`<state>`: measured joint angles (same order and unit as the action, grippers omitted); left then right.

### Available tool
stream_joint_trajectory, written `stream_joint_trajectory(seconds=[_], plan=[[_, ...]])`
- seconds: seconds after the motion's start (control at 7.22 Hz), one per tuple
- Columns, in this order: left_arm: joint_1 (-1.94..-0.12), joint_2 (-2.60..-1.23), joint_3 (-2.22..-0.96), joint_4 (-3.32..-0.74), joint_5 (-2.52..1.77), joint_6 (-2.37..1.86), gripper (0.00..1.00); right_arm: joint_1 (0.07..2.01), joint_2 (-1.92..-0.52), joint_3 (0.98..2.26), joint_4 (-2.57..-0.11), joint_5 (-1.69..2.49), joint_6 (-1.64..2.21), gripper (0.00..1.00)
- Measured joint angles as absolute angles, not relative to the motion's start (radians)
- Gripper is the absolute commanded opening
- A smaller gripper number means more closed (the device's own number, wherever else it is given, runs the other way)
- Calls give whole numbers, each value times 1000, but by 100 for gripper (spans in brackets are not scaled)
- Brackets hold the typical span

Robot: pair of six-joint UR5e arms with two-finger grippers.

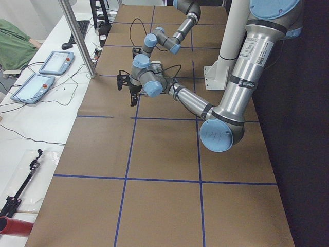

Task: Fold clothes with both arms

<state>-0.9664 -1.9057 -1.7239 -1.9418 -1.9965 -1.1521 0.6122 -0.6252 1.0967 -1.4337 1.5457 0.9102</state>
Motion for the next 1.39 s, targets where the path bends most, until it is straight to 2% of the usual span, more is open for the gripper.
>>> stream_joint_trajectory(seconds=[0.42, 0.69, 0.97, 1.39], plan=[[-963, -1910, -1738, -1936, -2006, -1182, 100, 742, -625, 1035, -1431, 1539, 682, 100], [-970, -1910, -1742, -1930, -2013, -1172, 100, 826, -628, 1050, -1433, 1641, 610, 100], [-1040, -1909, -1745, -1902, -2048, -1048, 100, 960, -724, 1179, -1453, 1872, 532, 100], [-1267, -1875, -1751, -1745, -2106, -547, 100, 1198, -991, 1501, -1652, 2107, 241, 100]])
